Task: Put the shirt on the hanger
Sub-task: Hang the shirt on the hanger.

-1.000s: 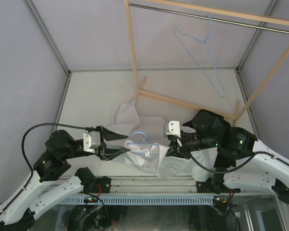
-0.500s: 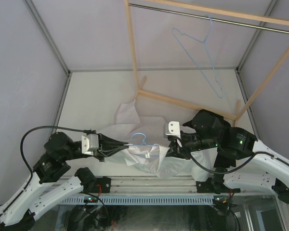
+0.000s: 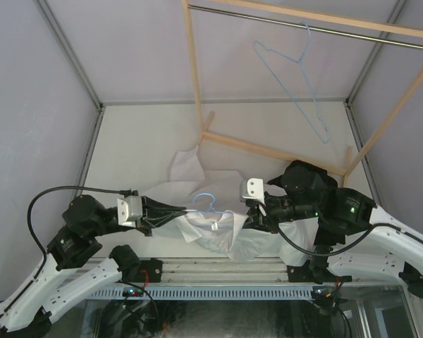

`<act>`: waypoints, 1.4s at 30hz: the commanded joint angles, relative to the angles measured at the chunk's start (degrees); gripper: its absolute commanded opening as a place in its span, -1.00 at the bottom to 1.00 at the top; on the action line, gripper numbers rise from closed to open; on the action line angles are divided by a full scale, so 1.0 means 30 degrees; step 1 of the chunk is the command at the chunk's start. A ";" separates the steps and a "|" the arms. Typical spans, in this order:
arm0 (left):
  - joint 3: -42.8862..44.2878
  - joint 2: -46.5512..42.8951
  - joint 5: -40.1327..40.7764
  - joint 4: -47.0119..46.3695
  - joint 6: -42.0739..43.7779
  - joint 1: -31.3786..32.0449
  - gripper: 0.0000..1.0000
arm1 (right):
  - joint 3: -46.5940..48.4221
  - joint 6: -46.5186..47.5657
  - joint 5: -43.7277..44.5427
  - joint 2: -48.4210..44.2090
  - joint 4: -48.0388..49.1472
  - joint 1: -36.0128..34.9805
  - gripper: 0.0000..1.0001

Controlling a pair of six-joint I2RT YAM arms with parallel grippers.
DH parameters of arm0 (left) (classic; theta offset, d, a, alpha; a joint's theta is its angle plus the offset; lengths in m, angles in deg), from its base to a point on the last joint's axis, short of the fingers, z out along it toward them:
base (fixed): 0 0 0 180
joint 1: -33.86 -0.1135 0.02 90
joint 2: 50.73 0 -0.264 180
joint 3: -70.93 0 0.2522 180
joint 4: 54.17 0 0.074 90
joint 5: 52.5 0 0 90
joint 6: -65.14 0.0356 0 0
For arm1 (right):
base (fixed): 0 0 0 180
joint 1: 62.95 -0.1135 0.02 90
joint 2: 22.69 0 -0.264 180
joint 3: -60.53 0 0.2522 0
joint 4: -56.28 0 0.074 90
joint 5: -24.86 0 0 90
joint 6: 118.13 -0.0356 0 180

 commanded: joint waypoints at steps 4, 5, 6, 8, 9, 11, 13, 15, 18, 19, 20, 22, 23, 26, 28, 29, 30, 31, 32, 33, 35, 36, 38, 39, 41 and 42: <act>-0.0367 -0.0869 0.2096 -0.0710 -0.0662 -0.0031 -0.99 | -0.0237 -0.0044 0.0897 -0.0605 0.1166 -0.0041 -1.00; -0.0415 -0.0992 0.2395 -0.0693 -0.0762 -0.0031 -0.99 | -0.0278 -0.0057 0.1038 -0.0691 0.1228 -0.0041 -1.00; -0.0454 -0.1128 0.2670 -0.0691 -0.0848 -0.0031 -0.99 | -0.0336 -0.0099 0.1143 -0.0778 0.1306 -0.0015 -1.00; -0.0502 -0.1376 0.3224 -0.0640 -0.1004 -0.0031 -0.99 | -0.0405 -0.0135 0.1300 -0.0907 0.1430 0.0016 -1.00; -0.0523 -0.1455 0.3415 -0.0604 -0.1087 -0.0027 -0.99 | -0.0420 -0.0120 0.1345 -0.0952 0.1470 0.0039 -1.00; -0.0556 -0.1647 0.3879 -0.0496 -0.1258 -0.0023 -0.99 | -0.0461 -0.0118 0.1433 -0.0950 0.1545 0.0062 -1.00; -0.0564 -0.1716 0.4341 -0.0409 -0.1487 -0.0031 -0.99 | -0.0526 -0.0152 0.1548 -0.0976 0.1660 0.0081 -1.00; -0.0559 -0.1765 0.4709 -0.0282 -0.1635 -0.0031 -0.99 | -0.0587 -0.0196 0.1754 -0.0983 0.1745 0.0081 -1.00; -0.0465 -0.1695 0.5212 0.0093 -0.1785 -0.0031 -0.99 | -0.0673 -0.0205 0.1954 -0.0983 0.1824 0.0134 -1.00; -0.0438 -0.1641 0.5436 0.0268 -0.1839 -0.0031 -0.99 | -0.0677 -0.0205 0.1968 -0.0983 0.1827 0.0146 -1.00; -0.0369 -0.1557 0.5680 0.0477 -0.1894 -0.0016 -0.99 | -0.0692 -0.0227 0.1985 -0.0990 0.1849 0.0162 -1.00; -0.0229 -0.1307 0.6175 0.0959 -0.1906 -0.0031 -0.99 | -0.0677 -0.0242 0.1966 -0.1034 0.1921 0.0147 -1.00; -0.0132 -0.1102 0.6481 0.1237 -0.1910 -0.0031 -0.99 | -0.0703 -0.0221 0.1948 -0.1081 0.2000 0.0159 -1.00; 0.0009 -0.0263 0.6802 0.1930 -0.1921 -0.0016 -0.99 | -0.0705 -0.0180 0.1694 -0.1245 0.2279 0.0164 -1.00; 0.0299 0.0402 0.6853 0.2369 -0.1971 -0.0031 -0.99 | -0.0707 -0.0101 0.1354 -0.1369 0.2439 0.0142 -1.00; 0.0427 0.0716 0.6952 0.2537 -0.2021 -0.0031 -0.99 | -0.0707 -0.0027 0.1128 -0.1405 0.2486 0.0121 -1.00; 0.0523 0.1055 0.7169 0.2687 -0.2111 -0.0031 -0.99 | -0.0707 0.0033 0.0953 -0.1462 0.2543 0.0104 -1.00; 0.0623 0.1350 0.7365 0.2822 -0.2200 -0.0031 -0.99 | -0.0707 0.0092 0.0766 -0.1435 0.2554 0.0065 -1.00; 0.0705 0.1611 0.7521 0.2895 -0.2276 -0.0031 -0.99 | -0.0707 0.0151 0.0681 -0.1402 0.2530 0.0023 -1.00; 0.0792 0.1881 0.7574 0.2929 -0.2323 -0.0031 -0.99 | -0.0696 0.0183 0.0601 -0.1347 0.2512 -0.0044 -1.00; 0.0938 0.2336 0.7565 0.2946 -0.2445 -0.0045 -0.99 | -0.0706 0.0270 0.0531 -0.1185 0.2429 -0.0211 -1.00; 0.1023 0.2525 0.7528 0.2939 -0.2523 -0.0033 -0.99 | -0.0707 0.0294 0.0534 -0.1078 0.2390 -0.0293 -1.00; 0.1226 0.2768 0.7712 0.2983 -0.2536 -0.0027 -0.99 | -0.0707 0.0342 0.0835 -0.0928 0.2283 -0.0413 -1.00; 0.1323 0.2850 0.8144 0.3028 -0.2576 -0.0030 -0.99 | -0.0707 0.0350 0.0979 -0.0899 0.2225 -0.0421 -1.00; 0.1474 0.2832 0.8784 0.3157 -0.2659 -0.0031 -0.99 | -0.0691 0.0380 0.1164 -0.0916 0.2107 -0.0422 -1.00; 0.1540 0.2774 0.9163 0.3189 -0.2729 -0.0053 -0.99 | -0.0705 0.0395 0.1199 -0.0949 0.2089 -0.0422 -1.00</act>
